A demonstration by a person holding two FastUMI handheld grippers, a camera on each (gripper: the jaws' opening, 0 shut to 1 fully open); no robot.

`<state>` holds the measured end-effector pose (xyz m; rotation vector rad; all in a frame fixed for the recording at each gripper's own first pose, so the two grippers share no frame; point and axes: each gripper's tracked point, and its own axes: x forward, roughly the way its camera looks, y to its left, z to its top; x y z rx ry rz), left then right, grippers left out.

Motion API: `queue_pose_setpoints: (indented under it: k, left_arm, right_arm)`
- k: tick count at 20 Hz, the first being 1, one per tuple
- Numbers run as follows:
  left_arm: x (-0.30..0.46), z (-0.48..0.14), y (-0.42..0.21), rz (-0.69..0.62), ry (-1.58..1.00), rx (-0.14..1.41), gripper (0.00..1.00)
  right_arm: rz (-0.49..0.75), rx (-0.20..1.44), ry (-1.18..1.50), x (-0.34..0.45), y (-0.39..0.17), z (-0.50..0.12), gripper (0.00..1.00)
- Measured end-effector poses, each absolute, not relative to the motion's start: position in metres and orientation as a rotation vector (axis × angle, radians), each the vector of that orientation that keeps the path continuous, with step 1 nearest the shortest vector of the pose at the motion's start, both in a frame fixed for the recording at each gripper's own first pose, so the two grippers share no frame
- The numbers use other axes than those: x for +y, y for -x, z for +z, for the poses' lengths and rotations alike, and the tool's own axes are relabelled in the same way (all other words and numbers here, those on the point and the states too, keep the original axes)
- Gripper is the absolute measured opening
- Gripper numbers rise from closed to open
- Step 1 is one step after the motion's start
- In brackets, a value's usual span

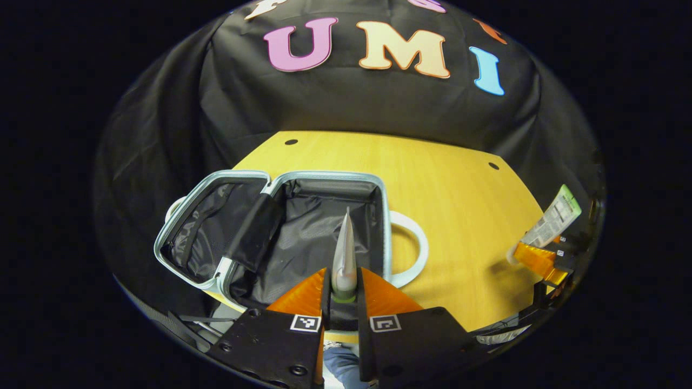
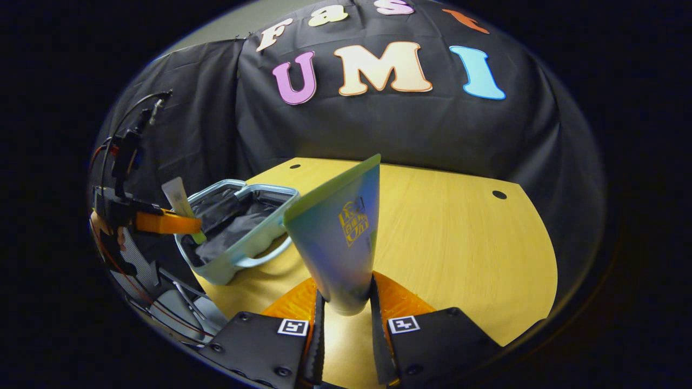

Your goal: First open the suitcase, pack the skin care products into it, and then close the suitcase.

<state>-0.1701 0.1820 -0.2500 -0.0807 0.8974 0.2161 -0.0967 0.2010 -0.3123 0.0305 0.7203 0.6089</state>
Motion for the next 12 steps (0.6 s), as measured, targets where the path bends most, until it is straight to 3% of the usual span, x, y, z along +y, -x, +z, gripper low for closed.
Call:
queue_pose_setpoints:
  k: [12]
  left_arm:
    - [0.243, -0.309, 0.198, 0.156, 0.092, 1.178, 0.18]
  right_arm:
    - [0.720, 0.723, -0.057, 0.334, 0.135, -0.263, 0.36]
